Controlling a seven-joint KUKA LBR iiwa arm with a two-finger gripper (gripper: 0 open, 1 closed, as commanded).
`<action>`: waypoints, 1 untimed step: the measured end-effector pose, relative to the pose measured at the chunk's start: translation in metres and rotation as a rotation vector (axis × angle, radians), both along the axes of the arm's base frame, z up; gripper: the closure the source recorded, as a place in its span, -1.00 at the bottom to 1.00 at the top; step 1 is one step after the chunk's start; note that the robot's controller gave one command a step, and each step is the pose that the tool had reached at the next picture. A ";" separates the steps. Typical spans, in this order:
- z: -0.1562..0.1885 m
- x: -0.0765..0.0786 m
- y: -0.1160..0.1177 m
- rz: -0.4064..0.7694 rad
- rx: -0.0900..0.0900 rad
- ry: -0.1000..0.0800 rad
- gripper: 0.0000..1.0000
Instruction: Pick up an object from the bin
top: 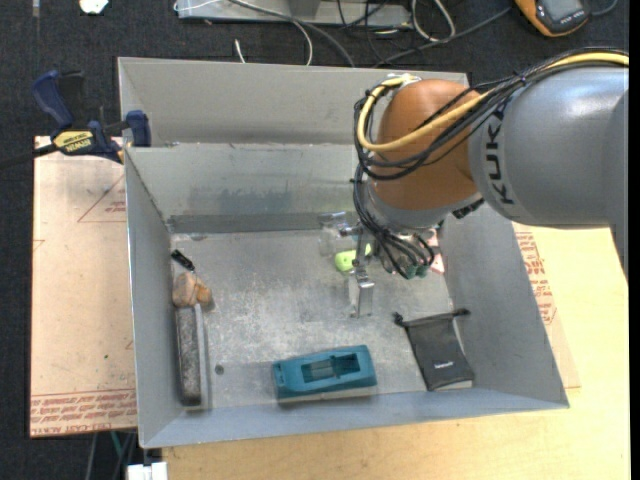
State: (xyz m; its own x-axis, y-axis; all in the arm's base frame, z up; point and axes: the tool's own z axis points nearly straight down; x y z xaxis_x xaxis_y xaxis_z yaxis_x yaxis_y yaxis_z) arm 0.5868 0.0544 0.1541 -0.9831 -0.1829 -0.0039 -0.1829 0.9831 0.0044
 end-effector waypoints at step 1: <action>-0.005 0.016 -0.021 -0.021 0.002 -0.004 -1.00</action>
Offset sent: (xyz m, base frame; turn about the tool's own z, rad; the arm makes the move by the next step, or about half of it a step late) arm 0.0382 -0.0647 -0.0625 -0.0298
